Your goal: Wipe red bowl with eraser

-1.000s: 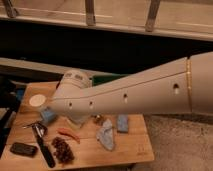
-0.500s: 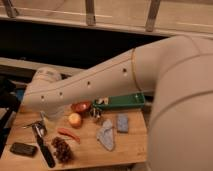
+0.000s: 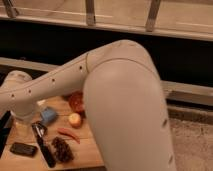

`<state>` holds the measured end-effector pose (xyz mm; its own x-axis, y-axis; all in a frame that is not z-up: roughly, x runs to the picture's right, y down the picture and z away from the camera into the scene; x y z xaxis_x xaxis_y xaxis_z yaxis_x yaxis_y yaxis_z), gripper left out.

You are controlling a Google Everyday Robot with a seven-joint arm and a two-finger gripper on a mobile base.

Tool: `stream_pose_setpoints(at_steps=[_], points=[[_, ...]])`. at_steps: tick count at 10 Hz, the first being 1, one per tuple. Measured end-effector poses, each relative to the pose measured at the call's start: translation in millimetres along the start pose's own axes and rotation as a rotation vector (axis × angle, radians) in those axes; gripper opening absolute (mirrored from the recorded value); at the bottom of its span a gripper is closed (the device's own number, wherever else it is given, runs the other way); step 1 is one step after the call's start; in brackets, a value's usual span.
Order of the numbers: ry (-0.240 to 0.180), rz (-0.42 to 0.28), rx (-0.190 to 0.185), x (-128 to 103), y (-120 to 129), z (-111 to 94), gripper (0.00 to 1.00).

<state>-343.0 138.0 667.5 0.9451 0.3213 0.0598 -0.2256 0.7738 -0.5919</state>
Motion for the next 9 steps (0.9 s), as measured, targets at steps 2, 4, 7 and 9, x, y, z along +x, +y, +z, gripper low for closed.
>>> stream_pose_setpoints(at_steps=[2,4,7,9], points=[[-0.017,-0.024,-0.011,-12.8,2.1,4.7,0.80],[-0.016,-0.021,-0.010,-11.0,0.3,4.6,0.80],[-0.008,0.020,-0.041,-1.5,0.6,16.6,0.80],[-0.016,0.018,-0.084,-6.6,3.8,50.5,0.80]])
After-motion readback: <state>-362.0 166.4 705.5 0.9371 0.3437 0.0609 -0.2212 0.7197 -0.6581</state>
